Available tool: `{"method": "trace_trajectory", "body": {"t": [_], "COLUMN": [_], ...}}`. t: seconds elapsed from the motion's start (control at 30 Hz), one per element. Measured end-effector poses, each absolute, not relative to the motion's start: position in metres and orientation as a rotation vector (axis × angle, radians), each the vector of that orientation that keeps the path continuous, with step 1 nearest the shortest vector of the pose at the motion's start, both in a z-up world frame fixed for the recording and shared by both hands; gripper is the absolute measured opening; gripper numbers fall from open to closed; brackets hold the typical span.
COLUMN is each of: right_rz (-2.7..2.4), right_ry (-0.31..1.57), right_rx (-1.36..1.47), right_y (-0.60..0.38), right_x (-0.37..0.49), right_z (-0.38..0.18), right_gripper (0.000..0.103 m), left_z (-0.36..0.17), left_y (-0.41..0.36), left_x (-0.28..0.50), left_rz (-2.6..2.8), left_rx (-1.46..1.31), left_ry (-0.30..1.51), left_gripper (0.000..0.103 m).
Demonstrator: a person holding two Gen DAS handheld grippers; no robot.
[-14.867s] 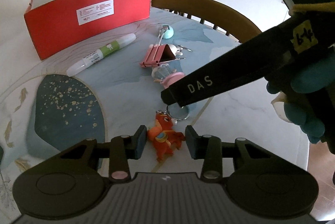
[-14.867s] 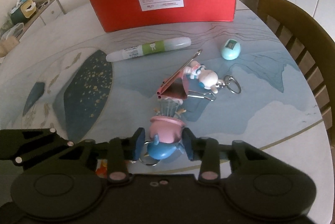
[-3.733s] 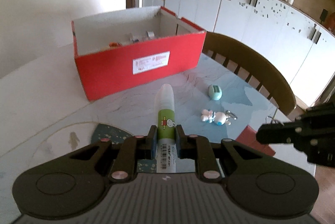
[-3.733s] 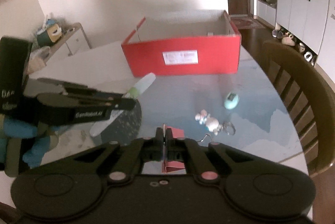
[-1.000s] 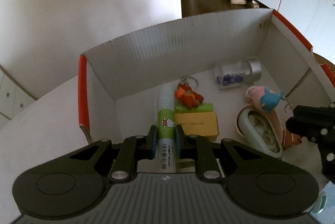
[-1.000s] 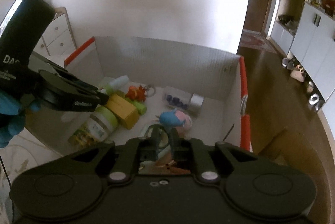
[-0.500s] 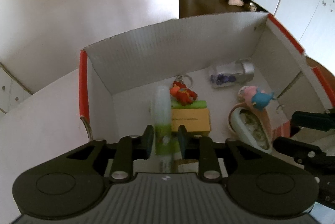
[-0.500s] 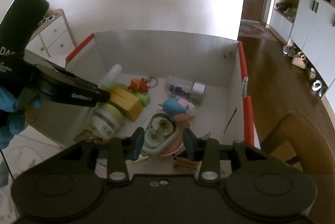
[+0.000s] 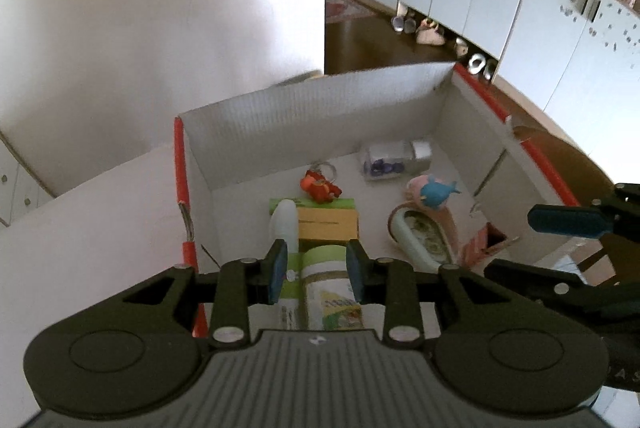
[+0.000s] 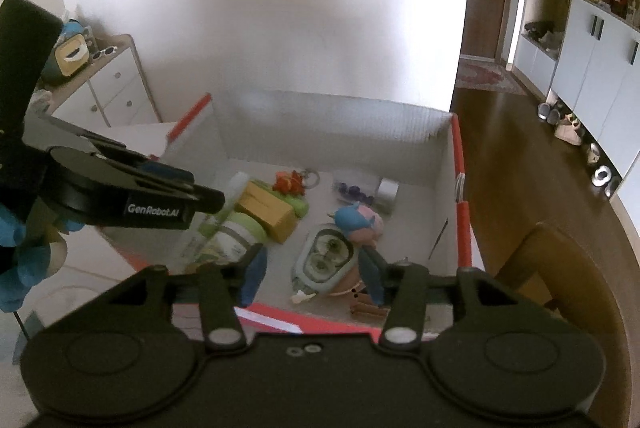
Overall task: Organize rigid objects
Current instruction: 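Lift both tools out of the box and move toward the table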
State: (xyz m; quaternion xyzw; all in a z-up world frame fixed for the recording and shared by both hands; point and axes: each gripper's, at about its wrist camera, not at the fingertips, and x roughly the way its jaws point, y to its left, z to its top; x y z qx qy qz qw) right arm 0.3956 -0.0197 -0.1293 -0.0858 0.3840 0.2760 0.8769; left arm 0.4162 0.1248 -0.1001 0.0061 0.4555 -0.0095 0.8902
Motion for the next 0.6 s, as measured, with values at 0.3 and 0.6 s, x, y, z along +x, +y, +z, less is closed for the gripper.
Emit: {"method": "trace_trajectory", "body": {"t": [0.3, 0.6], "right_rz": [0.572, 0.582], "right_ry": [0.764, 0.72], "right_rx": [-0.152, -0.137], "right_y": [-0.027, -0.029], "right_x": [0.363, 0.327], "right_z": [-0.102, -0.081], "right_gripper": [0.057, 0.064], "left_z": [-0.07, -0.049], "left_y": [0.124, 0.125], "left_x": [0.374, 0.327], "left_rz": [-0.036, -0.061], "left_rx": [0.003, -0.009], "left_ry": [0.871, 0.811], "left_gripper": [0.031, 0.031]}}
